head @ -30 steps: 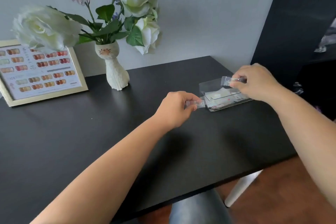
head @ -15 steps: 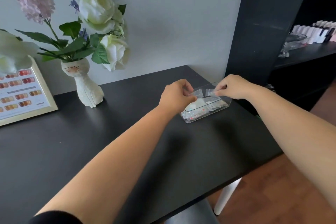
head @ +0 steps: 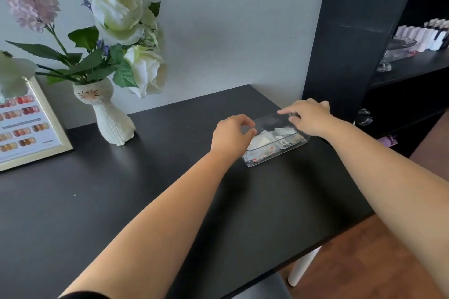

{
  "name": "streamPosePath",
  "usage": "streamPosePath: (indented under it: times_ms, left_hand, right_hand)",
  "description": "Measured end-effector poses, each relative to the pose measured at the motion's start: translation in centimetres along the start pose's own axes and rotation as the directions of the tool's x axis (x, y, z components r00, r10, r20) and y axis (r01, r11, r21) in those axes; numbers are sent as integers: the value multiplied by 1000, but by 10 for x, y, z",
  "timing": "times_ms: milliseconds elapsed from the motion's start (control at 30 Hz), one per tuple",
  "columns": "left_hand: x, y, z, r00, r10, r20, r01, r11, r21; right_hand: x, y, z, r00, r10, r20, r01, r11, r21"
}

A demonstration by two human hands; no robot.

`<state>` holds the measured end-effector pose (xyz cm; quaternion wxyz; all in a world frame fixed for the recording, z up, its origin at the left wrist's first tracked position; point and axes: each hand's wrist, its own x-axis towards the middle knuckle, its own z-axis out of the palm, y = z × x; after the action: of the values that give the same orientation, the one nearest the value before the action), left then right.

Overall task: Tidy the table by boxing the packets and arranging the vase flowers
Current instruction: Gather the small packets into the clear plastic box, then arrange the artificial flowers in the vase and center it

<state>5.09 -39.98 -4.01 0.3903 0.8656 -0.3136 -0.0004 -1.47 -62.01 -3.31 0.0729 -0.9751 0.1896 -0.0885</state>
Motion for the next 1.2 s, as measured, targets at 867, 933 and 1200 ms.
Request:
streamPosePath:
  times_ms: [867,933,1200]
  left_hand:
    - [-31,-44,-2,982,132,136,-120,988,-92]
    - [-32,-46,-3,980,143,137,-131,987,-91]
    - [-39,-51,-11,982,147,121,-139,988,-68]
  right_hand:
    - [-40,-4,41,968,216,-127,-119,841,527]
    - [-40,-5,40,969,215,-124,-118,837,534]
    - [-47,-17,31,952,253,-171,-139,859,493]
